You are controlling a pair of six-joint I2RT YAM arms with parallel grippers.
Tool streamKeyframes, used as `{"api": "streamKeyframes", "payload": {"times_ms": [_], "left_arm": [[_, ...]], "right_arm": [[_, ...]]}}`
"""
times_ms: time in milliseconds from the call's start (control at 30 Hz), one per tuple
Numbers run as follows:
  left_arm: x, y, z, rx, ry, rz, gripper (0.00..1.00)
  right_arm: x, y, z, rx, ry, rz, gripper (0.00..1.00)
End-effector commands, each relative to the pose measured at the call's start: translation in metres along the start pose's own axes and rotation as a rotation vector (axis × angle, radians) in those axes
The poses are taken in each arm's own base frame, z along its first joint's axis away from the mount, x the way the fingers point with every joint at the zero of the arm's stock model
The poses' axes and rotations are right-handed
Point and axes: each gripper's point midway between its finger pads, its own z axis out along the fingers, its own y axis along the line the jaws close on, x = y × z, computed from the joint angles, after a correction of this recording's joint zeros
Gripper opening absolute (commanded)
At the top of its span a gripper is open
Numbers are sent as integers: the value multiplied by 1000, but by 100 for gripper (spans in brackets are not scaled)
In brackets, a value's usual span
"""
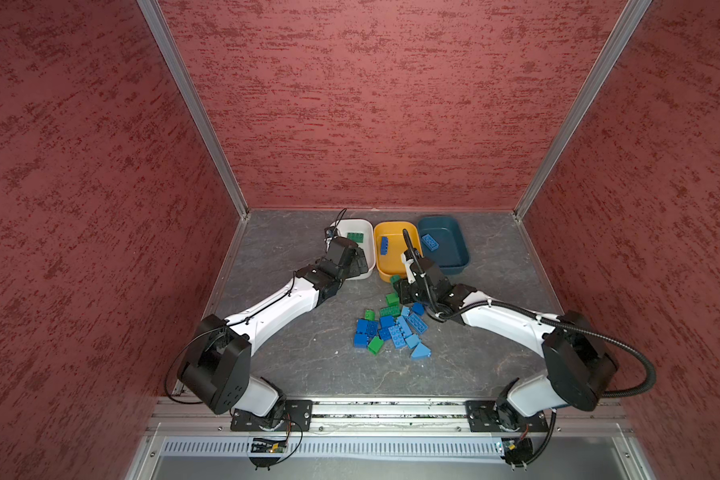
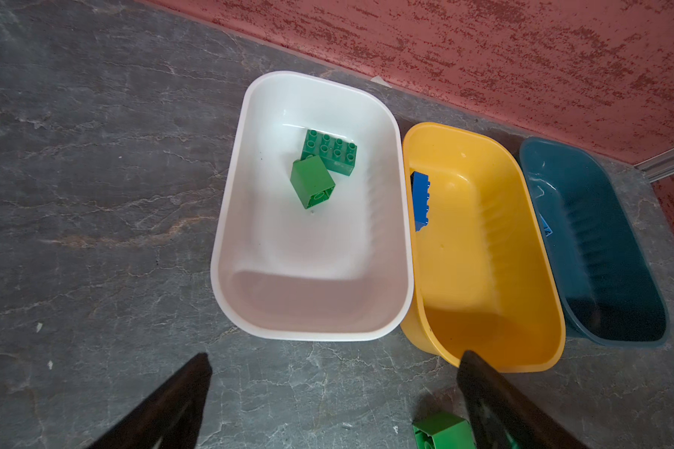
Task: Sort the legos into containers by color
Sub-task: 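Carry the green brick with the right gripper and release it into the white bin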
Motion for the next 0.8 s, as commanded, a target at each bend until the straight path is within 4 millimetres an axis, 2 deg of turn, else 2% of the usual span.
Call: {"api": "streamKeyframes", "payload": {"times_ms": [0,100,167,300,367,667,767], "left_arm": [[-5,14,-4,-50,-25,-47,99],[-5,25,-6,-81,-28,-72,100],[-6,33,-7,-100,-24,-92,100],[-4,46,-9,-139,-10,-119,100],[-2,52,-10,-153,-4,-127,100],[-1,64,-11,-181,6,-155,99],[0,69,-12,-207,11,-165,99]], "right_arm": [[-26,42,5,-205,-104,-73,18],[-50,58,26,-261,-153,-57,18],[-64,59,50,-242,-157,-14,18],[-71,51,96,-152,-96,22,19],[-71,50,113,-133,-60,9,20],[-74,45,168,-61,23,-40,24],[-77,47,173,-66,29,-41,33]]}}
